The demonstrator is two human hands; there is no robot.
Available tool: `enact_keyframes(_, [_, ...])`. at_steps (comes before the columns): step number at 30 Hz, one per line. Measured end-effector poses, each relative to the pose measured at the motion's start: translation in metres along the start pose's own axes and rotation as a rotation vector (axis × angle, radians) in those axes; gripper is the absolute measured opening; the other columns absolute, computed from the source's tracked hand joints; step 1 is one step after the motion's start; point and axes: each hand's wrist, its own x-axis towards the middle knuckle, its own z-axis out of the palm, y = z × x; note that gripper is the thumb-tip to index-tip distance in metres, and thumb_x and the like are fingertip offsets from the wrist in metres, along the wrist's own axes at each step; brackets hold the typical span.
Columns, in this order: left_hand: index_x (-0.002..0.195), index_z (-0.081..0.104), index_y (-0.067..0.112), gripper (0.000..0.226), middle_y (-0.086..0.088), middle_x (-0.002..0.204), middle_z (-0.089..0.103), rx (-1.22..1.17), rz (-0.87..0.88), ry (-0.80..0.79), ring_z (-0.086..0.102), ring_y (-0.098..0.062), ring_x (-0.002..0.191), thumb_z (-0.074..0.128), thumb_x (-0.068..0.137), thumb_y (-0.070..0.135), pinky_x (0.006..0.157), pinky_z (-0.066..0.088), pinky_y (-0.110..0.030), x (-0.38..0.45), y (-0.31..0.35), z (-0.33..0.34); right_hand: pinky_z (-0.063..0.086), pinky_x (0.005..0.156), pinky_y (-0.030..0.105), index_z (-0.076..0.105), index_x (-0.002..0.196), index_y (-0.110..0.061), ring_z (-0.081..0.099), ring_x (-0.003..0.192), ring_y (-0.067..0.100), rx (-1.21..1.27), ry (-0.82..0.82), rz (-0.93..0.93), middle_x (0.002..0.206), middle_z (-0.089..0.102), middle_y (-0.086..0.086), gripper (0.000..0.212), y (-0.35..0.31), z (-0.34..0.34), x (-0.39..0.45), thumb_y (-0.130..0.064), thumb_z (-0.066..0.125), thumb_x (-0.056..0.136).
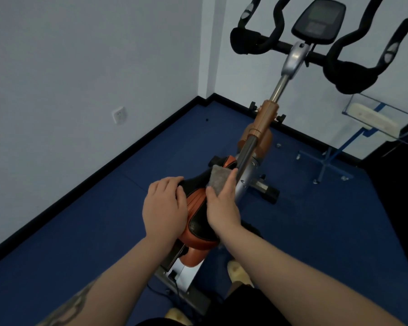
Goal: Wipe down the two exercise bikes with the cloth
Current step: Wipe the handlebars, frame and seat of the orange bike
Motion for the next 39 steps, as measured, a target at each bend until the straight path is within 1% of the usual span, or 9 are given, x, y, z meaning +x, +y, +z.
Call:
enact_keyframes(2, [0.118,0.066,0.016,0.028,0.002,0.115,0.065,0.001,-0.007,0.002,0.052,-0.015,0.111,0.048,0.097,0.019,0.089,0.043,-0.026,0.000,0.001,0.000,0.045,0.096,0.037,-0.021,0.149,-0.039,0.041,0.133,0.025,-0.043,-0.015,-0.004,0.163,0.007,-0.004,0.076,0.008,0.005,-0.018,-0.043,0.037,0.100])
enact_keyframes(4, [0.117,0.066,0.016,0.027,0.003,0.113,0.065,0.006,-0.004,0.014,0.052,-0.014,0.109,0.049,0.096,0.019,0.088,0.042,-0.025,0.001,0.000,0.001,0.021,0.117,0.032,-0.027,0.142,-0.049,0.012,0.147,0.015,-0.078,-0.058,-0.133,0.160,-0.011,-0.019,0.076,0.022,0.011,-0.044,-0.045,0.036,0.099])
enact_keyframes(7, [0.115,0.067,0.017,0.026,0.003,0.111,0.066,0.011,0.002,0.029,0.053,-0.015,0.108,0.051,0.095,0.017,0.087,0.046,-0.029,0.002,-0.002,0.002,0.000,0.112,0.026,-0.027,0.132,-0.056,-0.016,0.145,0.003,-0.115,-0.110,-0.192,0.145,-0.034,-0.032,0.068,0.024,0.009,-0.046,-0.048,0.032,0.100])
enact_keyframes(12, [0.113,0.068,0.015,0.024,0.001,0.110,0.067,0.010,0.007,0.038,0.055,-0.018,0.107,0.055,0.094,0.014,0.085,0.047,-0.031,0.001,-0.002,0.003,0.032,0.114,0.039,0.009,0.154,-0.040,0.018,0.148,0.025,-0.103,-0.011,-0.065,0.162,-0.018,0.000,0.053,-0.002,0.006,-0.010,-0.049,0.019,0.103])
enact_keyframes(16, [0.113,0.069,0.014,0.023,0.000,0.108,0.067,0.012,0.016,0.048,0.055,-0.019,0.106,0.056,0.093,0.012,0.085,0.045,-0.030,0.000,-0.002,0.002,0.039,0.108,0.040,-0.022,0.138,-0.062,0.023,0.145,0.019,-0.113,0.005,-0.132,0.162,-0.011,-0.013,0.060,0.018,0.010,-0.038,-0.051,0.023,0.100])
enact_keyframes(22, [0.115,0.068,0.014,0.024,0.000,0.110,0.067,0.004,0.012,0.028,0.055,-0.019,0.107,0.055,0.094,0.014,0.088,0.046,-0.031,0.002,-0.001,0.002,0.038,0.103,0.038,-0.016,0.153,-0.028,0.043,0.132,0.029,-0.013,-0.005,0.128,0.162,0.018,0.005,0.068,0.000,0.002,0.013,-0.045,0.027,0.103])
enact_keyframes(29, [0.113,0.069,0.014,0.027,0.001,0.109,0.067,0.011,0.018,0.053,0.056,-0.018,0.105,0.050,0.095,0.018,0.088,0.046,-0.031,0.002,-0.003,0.004,0.034,0.106,0.038,-0.020,0.150,-0.036,0.024,0.142,0.021,-0.154,-0.044,-0.093,0.162,-0.006,-0.010,0.071,0.018,0.007,-0.034,-0.051,0.027,0.100])
enact_keyframes(35, [0.114,0.068,0.013,0.024,0.000,0.109,0.067,0.001,0.025,0.052,0.055,-0.018,0.105,0.056,0.094,0.013,0.088,0.046,-0.031,0.001,-0.004,0.005,0.037,0.104,0.040,-0.021,0.152,-0.018,0.040,0.135,0.033,-0.088,-0.007,0.144,0.163,0.008,0.007,0.075,-0.008,0.003,0.016,-0.043,0.030,0.103])
enact_keyframes(39, [0.113,0.069,0.014,0.031,0.000,0.108,0.068,0.001,0.024,0.061,0.056,-0.019,0.105,0.046,0.094,0.021,0.089,0.047,-0.031,0.001,-0.002,0.004,0.034,0.109,0.041,-0.022,0.150,-0.030,0.024,0.144,0.027,-0.208,-0.028,-0.080,0.163,-0.008,-0.002,0.076,0.013,0.012,-0.028,-0.053,0.029,0.099])
